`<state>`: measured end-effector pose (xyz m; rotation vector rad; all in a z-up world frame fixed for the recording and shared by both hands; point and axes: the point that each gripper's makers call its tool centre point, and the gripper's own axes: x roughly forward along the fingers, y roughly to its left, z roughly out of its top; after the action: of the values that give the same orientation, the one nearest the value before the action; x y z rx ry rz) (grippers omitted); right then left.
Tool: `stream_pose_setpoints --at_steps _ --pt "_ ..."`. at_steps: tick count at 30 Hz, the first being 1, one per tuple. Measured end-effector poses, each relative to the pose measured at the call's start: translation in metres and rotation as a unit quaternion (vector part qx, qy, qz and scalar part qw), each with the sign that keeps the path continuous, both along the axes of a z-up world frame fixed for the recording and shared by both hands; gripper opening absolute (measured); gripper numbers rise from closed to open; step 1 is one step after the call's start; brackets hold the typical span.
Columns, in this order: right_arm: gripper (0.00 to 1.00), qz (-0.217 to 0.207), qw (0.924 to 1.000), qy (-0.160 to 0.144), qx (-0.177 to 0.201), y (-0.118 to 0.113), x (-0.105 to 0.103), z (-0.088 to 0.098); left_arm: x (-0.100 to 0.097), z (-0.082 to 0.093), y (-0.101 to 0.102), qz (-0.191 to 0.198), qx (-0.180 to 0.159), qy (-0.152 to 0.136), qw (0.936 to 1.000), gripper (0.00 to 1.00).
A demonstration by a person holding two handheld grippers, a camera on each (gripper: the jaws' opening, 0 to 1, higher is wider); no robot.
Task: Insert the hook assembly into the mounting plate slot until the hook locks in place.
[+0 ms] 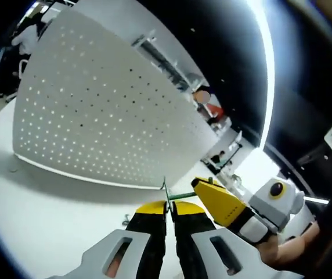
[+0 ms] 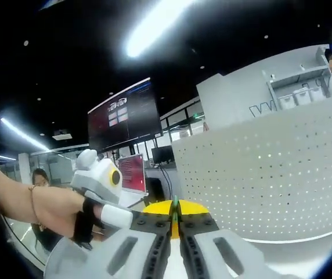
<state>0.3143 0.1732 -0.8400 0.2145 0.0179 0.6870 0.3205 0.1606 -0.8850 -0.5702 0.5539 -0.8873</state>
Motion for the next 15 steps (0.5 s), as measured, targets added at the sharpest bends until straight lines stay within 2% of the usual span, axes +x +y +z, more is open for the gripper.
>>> stream_pose_setpoints --at_steps 5,9,11,14,15 --pt "0.0 0.004 1.0 0.004 -0.004 0.001 -0.003 0.002 0.0 0.004 0.004 0.005 0.003 -0.009 0.9999 0.01" --pt "0.03 0.007 0.9996 0.02 0.017 0.001 -0.003 0.006 -0.001 0.007 0.004 0.006 0.009 -0.019 0.9998 0.01" --pt "0.11 0.011 0.9982 0.04 0.044 0.0 -0.003 0.011 0.001 0.009 0.005 0.013 0.024 -0.04 0.9988 0.01" --pt "0.12 0.02 0.9966 0.057 0.056 -0.004 -0.005 0.017 0.005 0.014 0.011 0.021 0.058 -0.08 0.9949 0.01" --pt "0.12 0.029 0.9951 0.073 0.06 -0.004 -0.008 0.018 0.007 0.017 0.015 0.026 0.078 -0.103 0.9913 0.01"
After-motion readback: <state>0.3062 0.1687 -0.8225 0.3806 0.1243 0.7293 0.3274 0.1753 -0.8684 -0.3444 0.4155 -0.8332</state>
